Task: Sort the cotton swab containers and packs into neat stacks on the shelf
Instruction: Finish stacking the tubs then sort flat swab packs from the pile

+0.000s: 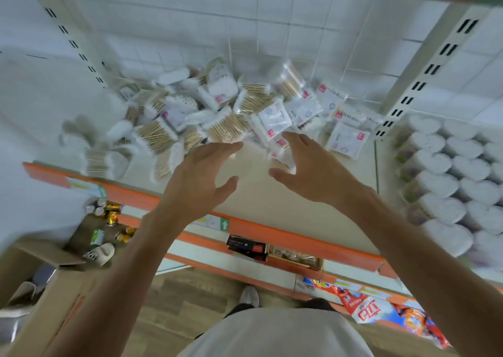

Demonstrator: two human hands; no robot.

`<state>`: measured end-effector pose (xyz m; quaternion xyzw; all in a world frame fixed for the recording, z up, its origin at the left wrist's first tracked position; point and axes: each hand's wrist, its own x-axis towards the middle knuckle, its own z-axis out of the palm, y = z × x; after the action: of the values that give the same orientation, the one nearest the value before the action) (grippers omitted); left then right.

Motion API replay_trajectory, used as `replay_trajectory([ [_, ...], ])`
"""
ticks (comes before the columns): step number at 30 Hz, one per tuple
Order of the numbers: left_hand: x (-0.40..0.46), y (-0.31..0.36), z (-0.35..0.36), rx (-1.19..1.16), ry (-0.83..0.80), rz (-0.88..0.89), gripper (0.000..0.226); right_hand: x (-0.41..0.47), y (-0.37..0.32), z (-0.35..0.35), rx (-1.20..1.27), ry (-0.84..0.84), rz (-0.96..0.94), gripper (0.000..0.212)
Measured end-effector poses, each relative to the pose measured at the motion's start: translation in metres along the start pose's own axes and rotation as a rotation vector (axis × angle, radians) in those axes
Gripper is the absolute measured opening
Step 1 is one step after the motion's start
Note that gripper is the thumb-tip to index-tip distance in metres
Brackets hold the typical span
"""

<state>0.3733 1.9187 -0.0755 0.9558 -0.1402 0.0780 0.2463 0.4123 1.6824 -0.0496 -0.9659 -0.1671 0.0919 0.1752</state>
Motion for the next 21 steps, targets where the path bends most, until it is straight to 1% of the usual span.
replay_trajectory([
  [2,-0.001,-0.015,-0.004,-0.008,0.013,-0.008,0.059,0.011,-0.007,0.006,0.006,0.011,0.009,0.081],
  [3,0.001,-0.023,-0.006,-0.011,0.017,-0.010,0.059,0.018,-0.010,0.009,0.013,0.046,0.013,0.081],
  [5,0.012,-0.037,-0.009,-0.010,0.042,-0.023,0.058,0.037,-0.012,0.013,0.025,0.163,0.037,0.078],
  [7,0.030,-0.046,-0.009,-0.005,0.076,-0.043,0.058,0.059,-0.009,0.015,0.024,0.254,0.127,0.076],
  [10,0.054,-0.051,-0.005,0.000,0.050,-0.112,0.062,0.078,-0.002,0.017,0.047,0.237,0.258,0.076],
  [12,0.062,-0.053,0.001,-0.013,0.045,-0.121,0.060,0.080,-0.002,0.019,0.083,0.259,0.250,0.077],
  [14,0.066,-0.053,0.004,-0.034,0.077,-0.105,0.055,0.076,-0.002,0.019,0.144,0.300,0.209,0.075],
  [15,0.068,-0.053,0.006,-0.040,0.092,-0.107,0.053,0.072,-0.003,0.018,0.186,0.314,0.190,0.071],
  [17,0.069,-0.053,0.008,-0.059,0.098,-0.118,0.052,0.059,-0.003,0.018,0.254,0.339,0.154,0.056],
  [19,0.068,-0.052,0.012,-0.098,0.074,-0.082,0.051,0.040,-0.001,0.020,0.336,0.354,0.136,0.037],
  [21,0.063,-0.051,0.015,-0.120,0.039,-0.038,0.049,0.020,0.003,0.024,0.450,0.328,0.166,0.024],
])
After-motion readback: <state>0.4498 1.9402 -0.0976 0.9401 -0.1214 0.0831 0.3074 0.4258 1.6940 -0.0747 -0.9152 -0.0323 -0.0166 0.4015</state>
